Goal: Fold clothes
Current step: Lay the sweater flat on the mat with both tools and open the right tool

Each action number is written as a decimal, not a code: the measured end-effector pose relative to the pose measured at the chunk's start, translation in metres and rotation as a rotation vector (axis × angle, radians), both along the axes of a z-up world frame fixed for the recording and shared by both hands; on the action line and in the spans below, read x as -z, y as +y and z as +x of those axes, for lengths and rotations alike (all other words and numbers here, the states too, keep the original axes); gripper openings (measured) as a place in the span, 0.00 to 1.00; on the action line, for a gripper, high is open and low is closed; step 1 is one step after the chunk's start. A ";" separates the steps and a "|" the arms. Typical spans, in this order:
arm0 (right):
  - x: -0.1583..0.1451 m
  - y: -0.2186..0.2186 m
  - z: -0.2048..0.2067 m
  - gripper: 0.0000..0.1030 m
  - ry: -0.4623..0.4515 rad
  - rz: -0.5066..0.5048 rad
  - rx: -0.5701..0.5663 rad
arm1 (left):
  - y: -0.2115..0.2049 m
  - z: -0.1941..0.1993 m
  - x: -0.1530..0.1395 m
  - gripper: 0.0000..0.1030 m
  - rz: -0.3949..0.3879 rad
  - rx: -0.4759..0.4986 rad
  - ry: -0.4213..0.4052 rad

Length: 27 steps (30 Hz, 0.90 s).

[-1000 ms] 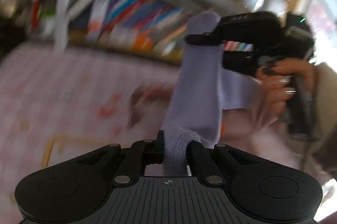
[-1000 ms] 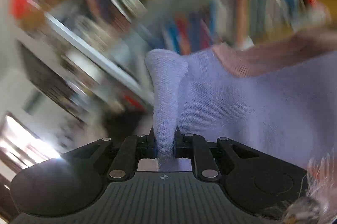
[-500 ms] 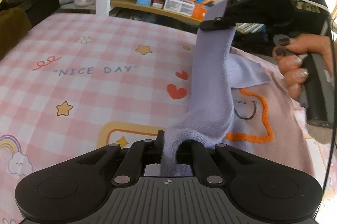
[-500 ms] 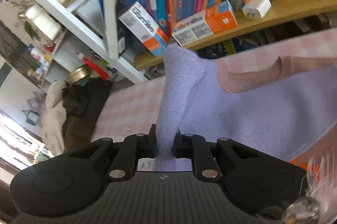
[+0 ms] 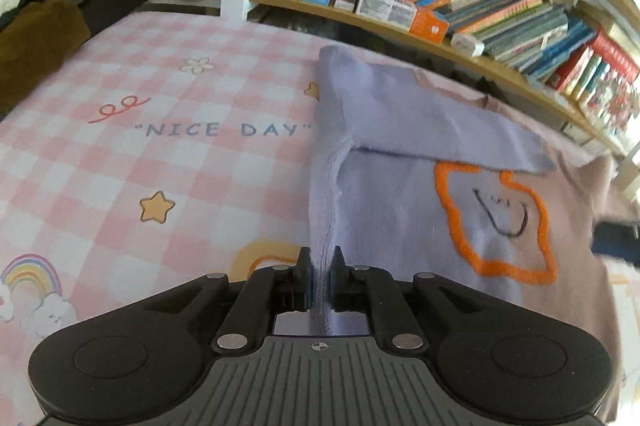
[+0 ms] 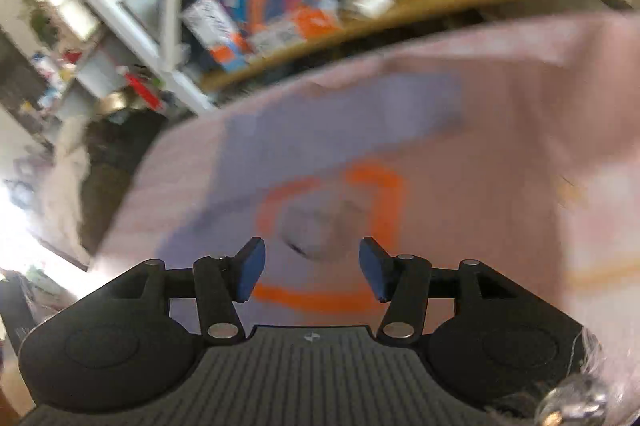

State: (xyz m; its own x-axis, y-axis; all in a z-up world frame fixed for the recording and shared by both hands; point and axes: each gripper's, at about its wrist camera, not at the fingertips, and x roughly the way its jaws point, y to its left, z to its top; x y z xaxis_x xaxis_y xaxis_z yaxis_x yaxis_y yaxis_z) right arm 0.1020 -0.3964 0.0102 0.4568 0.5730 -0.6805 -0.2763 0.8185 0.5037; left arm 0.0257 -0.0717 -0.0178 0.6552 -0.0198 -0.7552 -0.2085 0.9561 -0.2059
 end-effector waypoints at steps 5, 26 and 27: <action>0.017 -0.060 -0.026 0.49 0.019 -0.099 0.122 | -0.004 -0.016 -0.003 0.23 0.013 -0.003 0.023; 0.036 -0.042 -0.024 0.09 -0.176 -0.390 -0.093 | -0.048 -0.049 0.005 0.06 0.072 -0.105 0.025; 0.036 -0.037 -0.024 0.09 -0.180 -0.391 -0.121 | -0.047 -0.050 0.005 0.06 0.073 -0.111 0.023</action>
